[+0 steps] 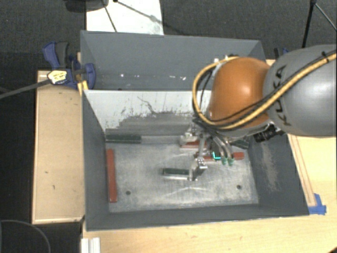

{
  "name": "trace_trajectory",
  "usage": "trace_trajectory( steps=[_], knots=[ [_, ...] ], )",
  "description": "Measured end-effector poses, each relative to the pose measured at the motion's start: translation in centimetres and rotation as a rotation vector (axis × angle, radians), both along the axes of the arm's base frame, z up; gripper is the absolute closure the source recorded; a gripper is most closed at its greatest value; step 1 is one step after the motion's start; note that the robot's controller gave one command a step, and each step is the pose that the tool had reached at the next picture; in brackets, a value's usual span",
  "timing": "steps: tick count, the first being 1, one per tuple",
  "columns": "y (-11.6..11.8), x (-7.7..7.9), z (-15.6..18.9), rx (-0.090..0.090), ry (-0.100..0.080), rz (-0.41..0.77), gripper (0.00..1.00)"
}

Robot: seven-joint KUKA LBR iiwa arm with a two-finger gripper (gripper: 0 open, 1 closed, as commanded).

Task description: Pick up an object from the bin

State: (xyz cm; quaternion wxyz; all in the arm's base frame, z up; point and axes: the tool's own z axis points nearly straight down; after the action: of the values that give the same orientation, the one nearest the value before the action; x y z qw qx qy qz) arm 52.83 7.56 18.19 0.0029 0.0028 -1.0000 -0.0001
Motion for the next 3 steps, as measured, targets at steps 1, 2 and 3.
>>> trace_trajectory(
  steps=[1,2,3],
  knots=[
    [0.0,0.2,0.4,0.001,-0.008,-0.002,0.00],
    [0.1,1.4,-10.7,0.002,-0.009,0.011,1.00],
    [0.1,1.4,-10.7,0.002,-0.009,0.010,1.00]
  ],
)
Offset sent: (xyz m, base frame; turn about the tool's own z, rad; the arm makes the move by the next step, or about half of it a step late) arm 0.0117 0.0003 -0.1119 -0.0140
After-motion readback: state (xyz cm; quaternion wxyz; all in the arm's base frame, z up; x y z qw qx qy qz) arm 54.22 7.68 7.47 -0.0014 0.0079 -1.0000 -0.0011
